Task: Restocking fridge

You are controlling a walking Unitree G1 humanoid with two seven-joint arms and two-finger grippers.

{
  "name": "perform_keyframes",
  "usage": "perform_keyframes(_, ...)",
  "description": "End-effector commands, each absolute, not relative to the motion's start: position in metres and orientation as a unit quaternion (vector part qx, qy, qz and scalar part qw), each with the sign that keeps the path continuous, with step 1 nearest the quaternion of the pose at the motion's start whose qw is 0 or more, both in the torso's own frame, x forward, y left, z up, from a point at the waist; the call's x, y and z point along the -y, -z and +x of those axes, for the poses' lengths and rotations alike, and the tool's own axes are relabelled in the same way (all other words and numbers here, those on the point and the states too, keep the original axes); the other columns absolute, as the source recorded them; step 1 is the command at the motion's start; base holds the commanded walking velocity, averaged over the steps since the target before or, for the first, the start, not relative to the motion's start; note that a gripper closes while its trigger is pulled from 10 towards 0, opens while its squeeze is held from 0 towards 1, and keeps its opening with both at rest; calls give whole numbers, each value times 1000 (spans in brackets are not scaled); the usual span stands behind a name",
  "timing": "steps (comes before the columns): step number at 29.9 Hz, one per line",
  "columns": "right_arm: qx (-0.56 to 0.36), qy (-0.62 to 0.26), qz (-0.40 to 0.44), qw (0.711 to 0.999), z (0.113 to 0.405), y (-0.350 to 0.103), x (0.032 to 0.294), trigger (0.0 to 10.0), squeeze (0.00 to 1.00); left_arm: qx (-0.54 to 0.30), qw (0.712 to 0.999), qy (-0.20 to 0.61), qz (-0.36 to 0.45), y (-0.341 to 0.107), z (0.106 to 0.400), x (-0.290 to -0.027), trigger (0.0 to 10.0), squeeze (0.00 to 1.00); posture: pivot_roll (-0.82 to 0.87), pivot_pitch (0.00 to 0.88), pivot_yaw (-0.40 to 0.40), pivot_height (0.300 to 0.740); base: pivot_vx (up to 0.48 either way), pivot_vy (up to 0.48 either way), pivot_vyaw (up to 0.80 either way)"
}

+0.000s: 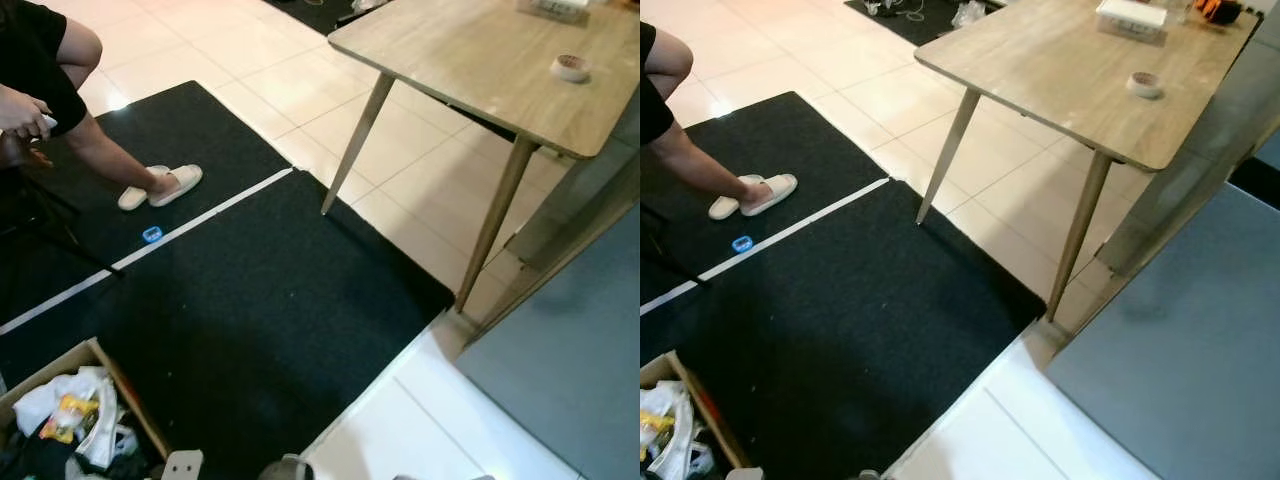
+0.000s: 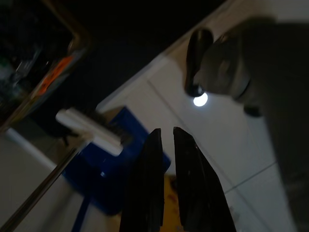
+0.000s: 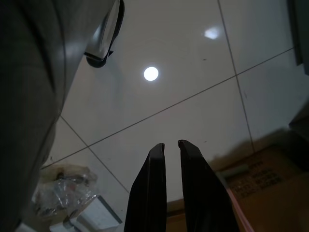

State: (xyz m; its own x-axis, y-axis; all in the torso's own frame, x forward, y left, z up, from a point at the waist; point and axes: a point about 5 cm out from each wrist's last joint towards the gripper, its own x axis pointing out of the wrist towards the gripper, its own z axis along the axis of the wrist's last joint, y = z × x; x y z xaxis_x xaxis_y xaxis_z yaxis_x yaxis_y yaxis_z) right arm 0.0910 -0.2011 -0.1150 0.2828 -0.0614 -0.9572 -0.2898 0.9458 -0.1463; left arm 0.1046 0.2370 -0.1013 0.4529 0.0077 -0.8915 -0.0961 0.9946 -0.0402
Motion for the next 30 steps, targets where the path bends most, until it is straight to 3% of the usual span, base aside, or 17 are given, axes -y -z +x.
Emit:
perform_keyframes(1, -561, -80, -151, 810, 110, 110, 196, 10000, 0, -521, 850, -40, -64, 104, 100, -231, 10000, 0, 18, 21, -73, 740, 0, 0, 0)
perform_keyframes(16, -544, -49, -127, 828, 117, 107, 204, 10000, 0, -521, 848, -50, -89, 106, 104, -221, 10000, 0, 4, 0, -89, 740, 0, 0, 0)
perform_keyframes(30, -547, -50, -126, 826, 116, 106, 209, 10000, 0, -520, 848, -44, -88, 106, 104, -217, 10000, 0, 17, 0, -93, 740, 77, 0, 0)
